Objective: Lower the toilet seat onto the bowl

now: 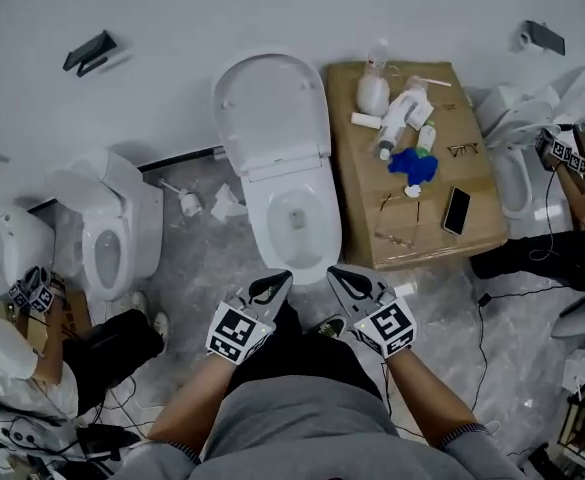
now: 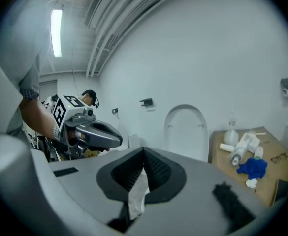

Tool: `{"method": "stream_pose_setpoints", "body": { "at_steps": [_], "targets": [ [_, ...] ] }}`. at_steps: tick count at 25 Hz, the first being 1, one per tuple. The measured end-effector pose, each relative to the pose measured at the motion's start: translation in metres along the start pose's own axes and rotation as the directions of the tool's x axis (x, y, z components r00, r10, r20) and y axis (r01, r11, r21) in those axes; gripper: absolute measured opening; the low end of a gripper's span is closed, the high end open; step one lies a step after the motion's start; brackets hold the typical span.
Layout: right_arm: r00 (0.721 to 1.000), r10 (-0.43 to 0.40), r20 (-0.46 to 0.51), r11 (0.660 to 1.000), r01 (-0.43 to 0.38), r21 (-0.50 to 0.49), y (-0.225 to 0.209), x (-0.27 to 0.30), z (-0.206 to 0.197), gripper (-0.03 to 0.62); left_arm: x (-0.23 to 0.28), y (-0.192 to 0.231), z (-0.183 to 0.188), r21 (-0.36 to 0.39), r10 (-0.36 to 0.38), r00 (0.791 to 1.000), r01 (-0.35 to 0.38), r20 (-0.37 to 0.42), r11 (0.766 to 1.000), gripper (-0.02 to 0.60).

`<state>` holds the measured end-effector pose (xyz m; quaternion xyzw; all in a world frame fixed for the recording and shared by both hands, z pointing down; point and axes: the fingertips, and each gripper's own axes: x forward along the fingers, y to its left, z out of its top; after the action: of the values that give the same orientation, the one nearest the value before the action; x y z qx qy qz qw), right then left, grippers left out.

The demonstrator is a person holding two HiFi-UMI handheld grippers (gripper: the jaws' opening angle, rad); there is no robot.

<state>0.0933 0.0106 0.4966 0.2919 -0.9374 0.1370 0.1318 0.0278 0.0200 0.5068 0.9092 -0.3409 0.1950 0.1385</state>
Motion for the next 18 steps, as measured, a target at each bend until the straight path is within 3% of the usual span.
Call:
{"method": "stream_pose_setpoints", "body": {
  "at_steps": [9, 18],
  "targets": [
    [0.993, 0.035, 0.114, 0.999, -0.031, -0.037, 0.038, -0.026, 0.090, 0.014, -0.060, -0.027, 0.085, 0.076, 0.018, 0.987, -0.031, 0.158, 0.997, 0.009],
    [0.984, 0.029, 0.176, 0.990, -0.005, -0.138, 0.075, -0.032, 0.171, 0.014, -0.107, -0.024, 0.147, 0.123, -0.035, 0.965, 0.002, 0.260, 0.992, 0.011]
  ]
}}
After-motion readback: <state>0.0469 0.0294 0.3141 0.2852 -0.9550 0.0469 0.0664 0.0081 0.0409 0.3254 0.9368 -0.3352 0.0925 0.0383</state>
